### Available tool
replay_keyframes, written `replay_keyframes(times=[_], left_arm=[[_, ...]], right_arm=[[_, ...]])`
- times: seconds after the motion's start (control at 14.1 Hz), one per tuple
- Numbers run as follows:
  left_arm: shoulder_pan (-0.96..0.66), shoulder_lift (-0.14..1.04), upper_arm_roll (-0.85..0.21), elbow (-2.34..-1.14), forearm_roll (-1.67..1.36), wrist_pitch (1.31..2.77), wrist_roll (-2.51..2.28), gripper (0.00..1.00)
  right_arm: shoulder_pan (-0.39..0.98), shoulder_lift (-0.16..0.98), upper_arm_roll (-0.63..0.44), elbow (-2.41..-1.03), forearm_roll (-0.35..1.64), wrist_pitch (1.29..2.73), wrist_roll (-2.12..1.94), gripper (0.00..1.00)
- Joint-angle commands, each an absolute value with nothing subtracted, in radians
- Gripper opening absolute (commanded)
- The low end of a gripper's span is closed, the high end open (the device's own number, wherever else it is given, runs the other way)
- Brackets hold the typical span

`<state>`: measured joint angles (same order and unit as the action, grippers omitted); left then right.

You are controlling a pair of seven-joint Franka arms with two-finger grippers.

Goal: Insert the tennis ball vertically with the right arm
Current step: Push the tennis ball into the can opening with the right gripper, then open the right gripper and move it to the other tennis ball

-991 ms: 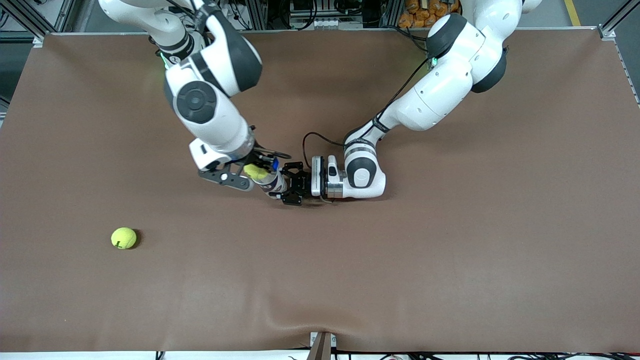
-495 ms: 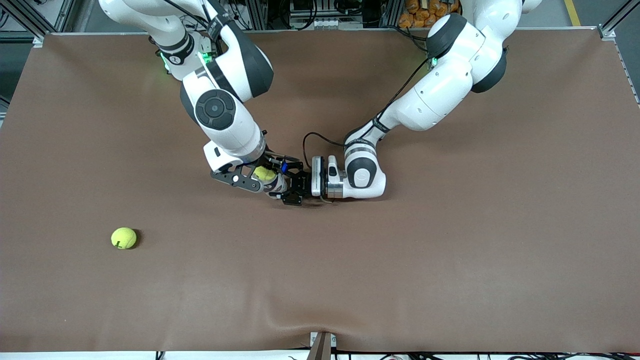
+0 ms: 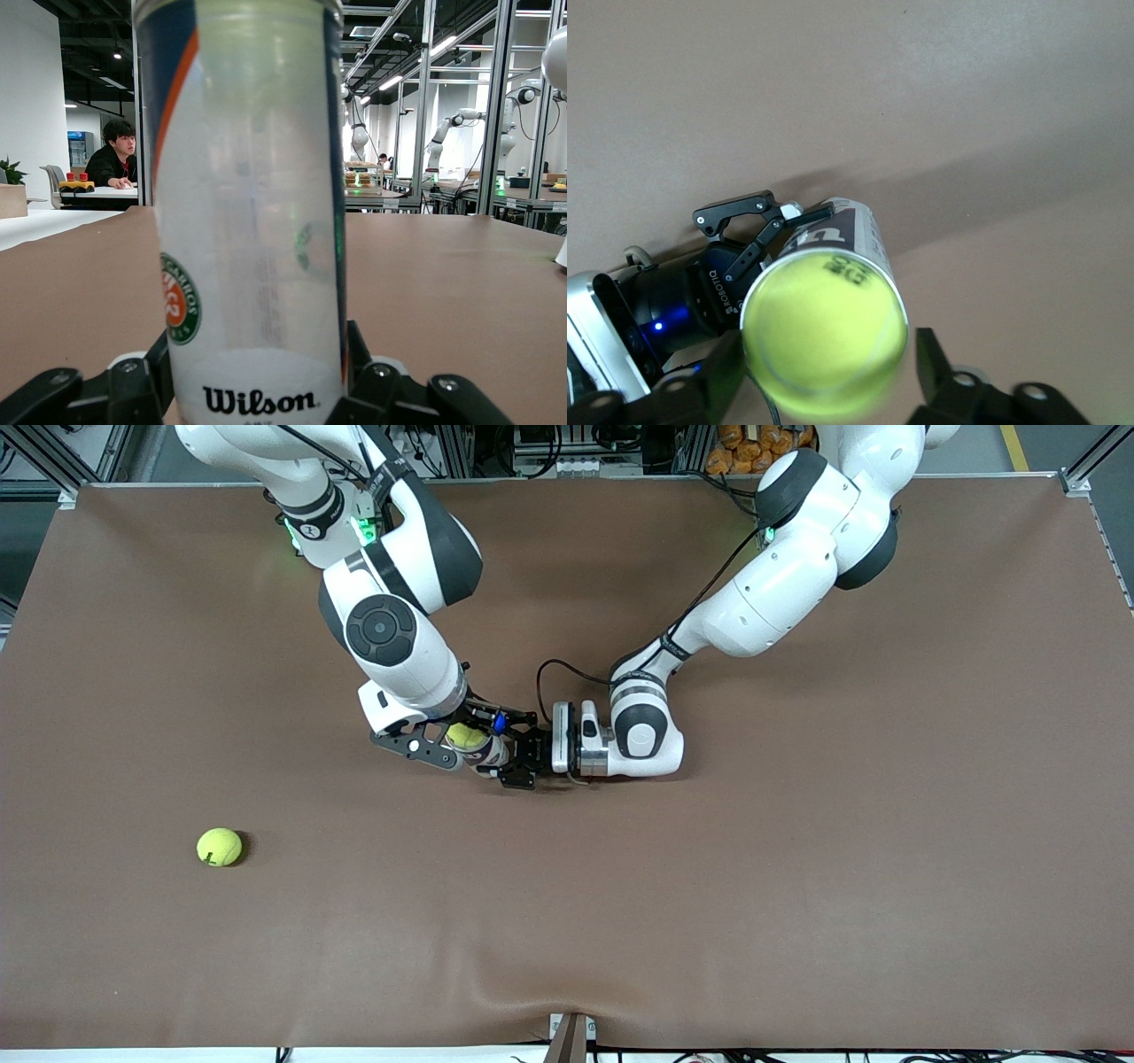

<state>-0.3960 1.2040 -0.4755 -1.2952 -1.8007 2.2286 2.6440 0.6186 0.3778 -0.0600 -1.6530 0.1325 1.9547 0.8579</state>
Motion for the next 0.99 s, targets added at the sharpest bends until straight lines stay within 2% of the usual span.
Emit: replay_keyframes(times=[0.0,0.28,0.92], left_arm=[[-0.410,1.216,-0.456,-1.289,-1.832,2.218,2.680,0.73],[-0.410,1.216,-0.456,-1.289,-1.832,2.218,2.680,0.73],[-0.403,1.215,-0.456,-1.292,-1.835,2.217,2.681,0.79]], right_arm=[[0.614,0.370,-0.055,-1.655,0.127,1.950,0.887,1.00],[0.606,0.367,-0.060,-1.651,0.129,1.950,0.904,1.00],[0.396,0.295,-0.064,-1.615,0.123,1.827,0.773,1.00]])
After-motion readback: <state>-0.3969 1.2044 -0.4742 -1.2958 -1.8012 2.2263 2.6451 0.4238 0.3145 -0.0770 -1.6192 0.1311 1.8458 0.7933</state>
